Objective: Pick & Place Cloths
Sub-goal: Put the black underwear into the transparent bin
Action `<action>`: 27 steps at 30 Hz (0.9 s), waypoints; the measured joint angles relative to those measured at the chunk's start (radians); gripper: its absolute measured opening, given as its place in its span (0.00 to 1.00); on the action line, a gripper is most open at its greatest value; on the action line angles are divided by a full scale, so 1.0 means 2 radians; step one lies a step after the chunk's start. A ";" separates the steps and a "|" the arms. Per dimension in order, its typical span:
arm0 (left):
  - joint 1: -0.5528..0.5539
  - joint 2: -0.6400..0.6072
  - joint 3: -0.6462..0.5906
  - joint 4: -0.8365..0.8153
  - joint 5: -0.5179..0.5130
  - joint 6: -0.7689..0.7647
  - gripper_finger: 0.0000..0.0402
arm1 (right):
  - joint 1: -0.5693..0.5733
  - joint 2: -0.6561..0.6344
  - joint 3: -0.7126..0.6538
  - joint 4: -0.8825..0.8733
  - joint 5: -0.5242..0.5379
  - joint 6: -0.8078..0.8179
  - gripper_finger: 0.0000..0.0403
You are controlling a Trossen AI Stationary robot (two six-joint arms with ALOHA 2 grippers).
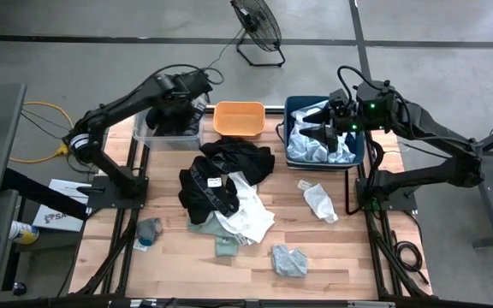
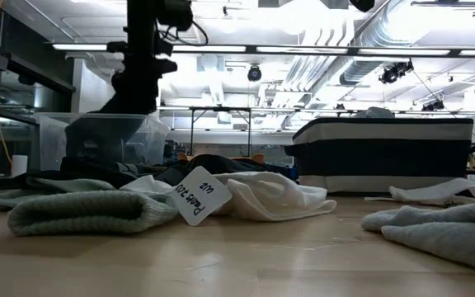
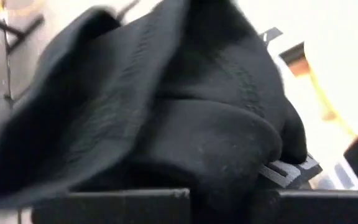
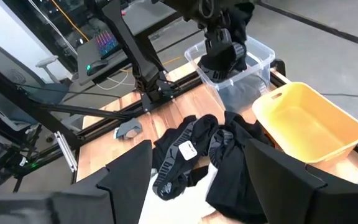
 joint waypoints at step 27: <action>0.081 0.027 -0.154 0.058 0.156 -0.096 0.01 | 0.000 0.000 0.000 -0.014 0.000 -0.003 0.62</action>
